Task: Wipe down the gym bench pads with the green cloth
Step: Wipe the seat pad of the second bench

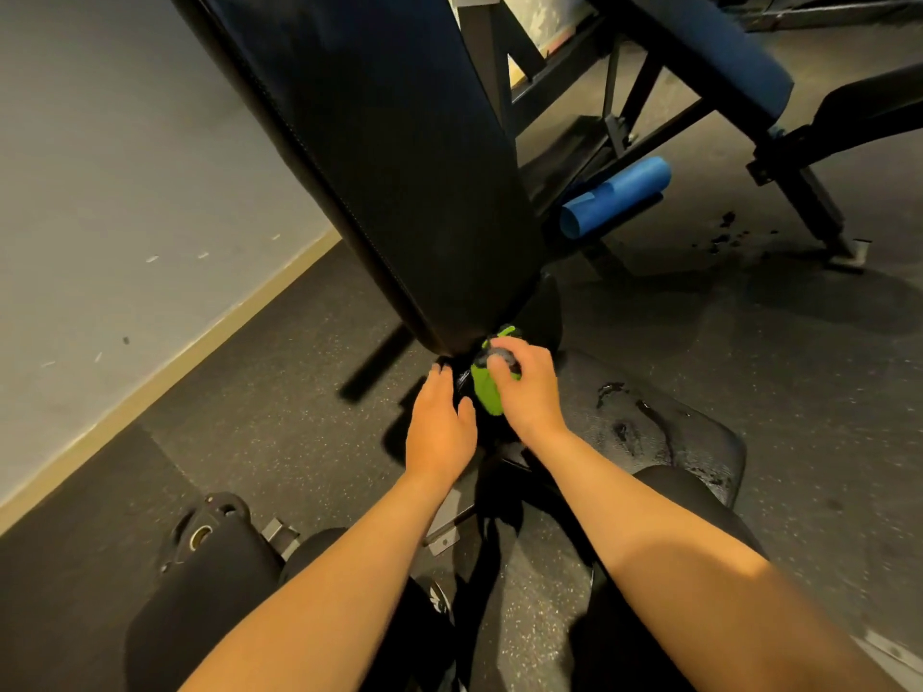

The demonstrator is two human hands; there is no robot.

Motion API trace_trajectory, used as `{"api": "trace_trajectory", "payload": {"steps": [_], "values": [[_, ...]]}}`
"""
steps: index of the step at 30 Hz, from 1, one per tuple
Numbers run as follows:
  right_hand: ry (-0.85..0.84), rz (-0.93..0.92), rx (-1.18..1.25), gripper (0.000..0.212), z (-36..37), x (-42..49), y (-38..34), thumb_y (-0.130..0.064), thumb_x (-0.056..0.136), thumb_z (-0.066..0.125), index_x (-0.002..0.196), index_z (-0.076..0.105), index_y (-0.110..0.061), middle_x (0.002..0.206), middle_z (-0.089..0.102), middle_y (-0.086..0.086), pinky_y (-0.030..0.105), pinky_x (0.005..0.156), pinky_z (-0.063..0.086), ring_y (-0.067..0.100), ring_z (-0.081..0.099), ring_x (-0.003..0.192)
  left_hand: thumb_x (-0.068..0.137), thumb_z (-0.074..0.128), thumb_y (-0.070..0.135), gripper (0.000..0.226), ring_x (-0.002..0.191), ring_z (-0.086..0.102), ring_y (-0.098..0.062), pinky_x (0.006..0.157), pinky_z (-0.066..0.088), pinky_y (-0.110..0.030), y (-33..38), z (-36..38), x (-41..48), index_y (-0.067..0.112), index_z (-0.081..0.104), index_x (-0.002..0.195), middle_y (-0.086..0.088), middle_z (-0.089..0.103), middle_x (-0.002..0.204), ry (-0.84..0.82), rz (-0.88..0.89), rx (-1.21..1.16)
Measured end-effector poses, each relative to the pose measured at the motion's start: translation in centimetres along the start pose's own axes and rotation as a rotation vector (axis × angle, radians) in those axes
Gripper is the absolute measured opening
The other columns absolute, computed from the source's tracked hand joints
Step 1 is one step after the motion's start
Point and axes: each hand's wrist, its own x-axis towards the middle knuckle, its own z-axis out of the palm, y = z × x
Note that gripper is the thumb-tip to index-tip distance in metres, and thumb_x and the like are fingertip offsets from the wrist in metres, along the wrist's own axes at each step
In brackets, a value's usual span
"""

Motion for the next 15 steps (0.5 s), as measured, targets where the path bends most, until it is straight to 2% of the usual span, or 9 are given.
{"api": "trace_trajectory", "payload": {"steps": [2, 3, 5, 6, 7, 10, 12, 15], "values": [[-0.152, -0.009, -0.086, 0.04, 1.1, -0.5, 0.6, -0.014, 0.098, 0.059, 0.138, 0.056, -0.015, 0.136, 0.036, 0.0, -0.004, 0.089, 0.028, 0.004, 0.041, 0.119, 0.105, 0.045, 0.022, 0.053, 0.15, 0.024, -0.017, 0.122, 0.026, -0.038, 0.1, 0.7, 0.1, 0.019, 0.031, 0.156, -0.001, 0.027, 0.163, 0.032, 0.005, 0.027], [-0.19, -0.022, -0.147, 0.043, 1.5, -0.4, 1.1, -0.014, 0.099, 0.058, 0.142, 0.052, -0.013, 0.142, 0.031, 0.001, 0.002, 0.097, 0.028, 0.004, 0.036, 0.123, 0.106, 0.043, 0.023, 0.052, 0.15, 0.022, -0.019, 0.121, 0.029, -0.039, 0.1, 1.0, 0.2, 0.02, 0.032, 0.156, -0.003, 0.026, 0.163, 0.044, -0.011, 0.058], [-0.175, -0.109, -0.311, 0.041, 1.5, -0.2, 1.7, -0.018, 0.101, 0.055, 0.142, 0.052, -0.015, 0.147, 0.029, 0.005, 0.027, 0.106, 0.041, 0.015, 0.042, 0.128, 0.106, 0.043, 0.024, 0.047, 0.149, 0.022, -0.024, 0.115, 0.035, -0.04, 0.3, 1.3, -0.1, 0.021, 0.037, 0.153, -0.007, 0.026, 0.161, 0.049, -0.02, 0.114], [-0.156, -0.168, -0.389, 0.038, 1.4, 0.1, 1.9, -0.019, 0.101, 0.054, 0.139, 0.055, -0.015, 0.143, 0.033, 0.006, 0.038, 0.1, 0.048, 0.021, 0.046, 0.125, 0.105, 0.044, 0.024, 0.045, 0.148, 0.022, -0.026, 0.112, 0.038, -0.04, 0.6, 1.5, -0.1, 0.021, 0.041, 0.15, -0.009, 0.028, 0.159, 0.057, -0.017, 0.142], [-0.134, -0.217, -0.456, 0.034, 1.2, 0.4, 1.9, -0.019, 0.1, 0.053, 0.134, 0.057, -0.016, 0.137, 0.036, 0.006, 0.042, 0.09, 0.054, 0.024, 0.049, 0.118, 0.104, 0.045, 0.023, 0.043, 0.146, 0.024, -0.026, 0.111, 0.039, -0.041, 0.8, 1.6, -0.1, 0.02, 0.044, 0.147, -0.01, 0.03, 0.157, 0.073, 0.0, 0.172], [-0.08, -0.256, -0.554, 0.023, 0.8, 1.4, 1.8, -0.018, 0.098, 0.052, 0.12, 0.058, -0.017, 0.123, 0.04, 0.006, 0.043, 0.072, 0.055, 0.023, 0.048, 0.105, 0.096, 0.055, 0.014, 0.044, 0.135, 0.039, -0.025, 0.11, 0.042, -0.045, 1.4, 1.9, 0.1, 0.013, 0.051, 0.14, -0.01, 0.046, 0.144, 0.137, 0.176, 0.308], [-0.047, -0.242, -0.566, 0.021, 0.6, 2.4, 2.1, -0.02, 0.098, 0.049, 0.118, 0.056, -0.019, 0.122, 0.041, 0.006, 0.042, 0.07, 0.054, 0.024, 0.047, 0.103, 0.092, 0.057, 0.01, 0.05, 0.131, 0.041, -0.022, 0.112, 0.04, -0.042, 1.7, 2.2, 0.4, 0.012, 0.05, 0.141, -0.006, 0.051, 0.138, 0.138, 0.227, 0.331], [0.002, -0.175, -0.569, 0.028, -0.1, 4.5, 2.7, -0.021, 0.1, 0.044, 0.127, 0.054, -0.023, 0.125, 0.04, 0.007, 0.043, 0.073, 0.052, 0.027, 0.046, 0.106, 0.091, 0.058, 0.011, 0.059, 0.136, 0.038, -0.022, 0.116, 0.035, -0.041, 2.2, 2.6, 0.8, 0.011, 0.042, 0.148, -0.006, 0.047, 0.146, 0.125, 0.228, 0.359]]}}
